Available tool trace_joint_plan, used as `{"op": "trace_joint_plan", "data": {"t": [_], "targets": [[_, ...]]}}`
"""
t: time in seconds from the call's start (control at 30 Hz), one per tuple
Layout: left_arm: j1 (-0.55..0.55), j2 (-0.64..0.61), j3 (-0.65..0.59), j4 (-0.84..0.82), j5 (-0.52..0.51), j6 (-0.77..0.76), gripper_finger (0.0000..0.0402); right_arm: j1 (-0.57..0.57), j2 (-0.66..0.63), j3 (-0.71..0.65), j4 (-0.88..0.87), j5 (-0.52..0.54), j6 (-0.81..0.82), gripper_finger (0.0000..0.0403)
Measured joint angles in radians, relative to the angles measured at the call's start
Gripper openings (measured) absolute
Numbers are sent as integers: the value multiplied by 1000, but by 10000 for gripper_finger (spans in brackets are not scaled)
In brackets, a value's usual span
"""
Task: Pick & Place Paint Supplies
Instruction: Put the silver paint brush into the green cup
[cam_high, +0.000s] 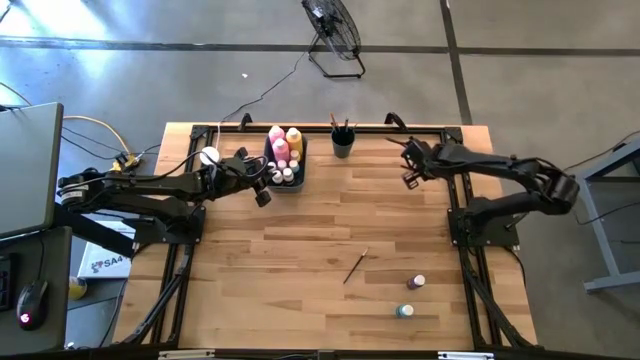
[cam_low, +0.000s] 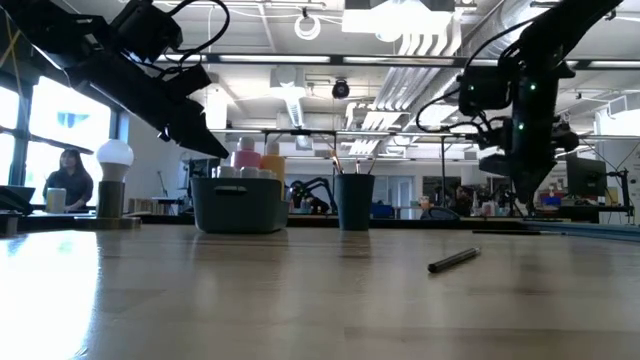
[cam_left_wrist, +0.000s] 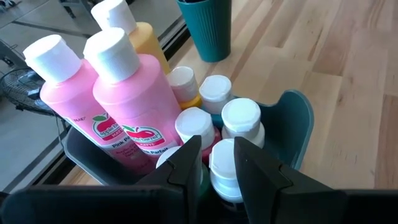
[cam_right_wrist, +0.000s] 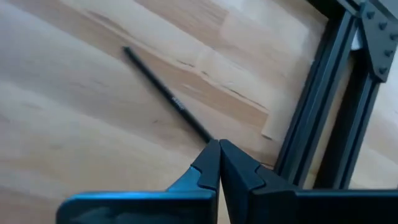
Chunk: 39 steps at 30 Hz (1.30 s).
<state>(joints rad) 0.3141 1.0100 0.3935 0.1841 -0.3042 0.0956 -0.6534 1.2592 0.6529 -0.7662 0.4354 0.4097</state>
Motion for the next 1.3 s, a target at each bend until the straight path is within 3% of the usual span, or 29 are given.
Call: {"op": "trace_joint_plan", "data": {"t": [0.37,0.63,0.93,1.1,1.17,1.3], "targets": [[0,0,0,0,1,0,90,-89,230,0,103,42,-1,2],[0,0,0,0,1,0,90,-89,305,0,142,104,-29,2],[0,0,0,0,1,0,90,-65,269,8,128,-103,-16,2],[0,0,0,0,-1,0,90,-23,196,44,155,-408,21,2],[0,0,0,0,-1,0,90,2,172,53,155,-417,40,2],[0,0,0,0,-1,0,90,44,126,75,149,-322,60,2]]}}
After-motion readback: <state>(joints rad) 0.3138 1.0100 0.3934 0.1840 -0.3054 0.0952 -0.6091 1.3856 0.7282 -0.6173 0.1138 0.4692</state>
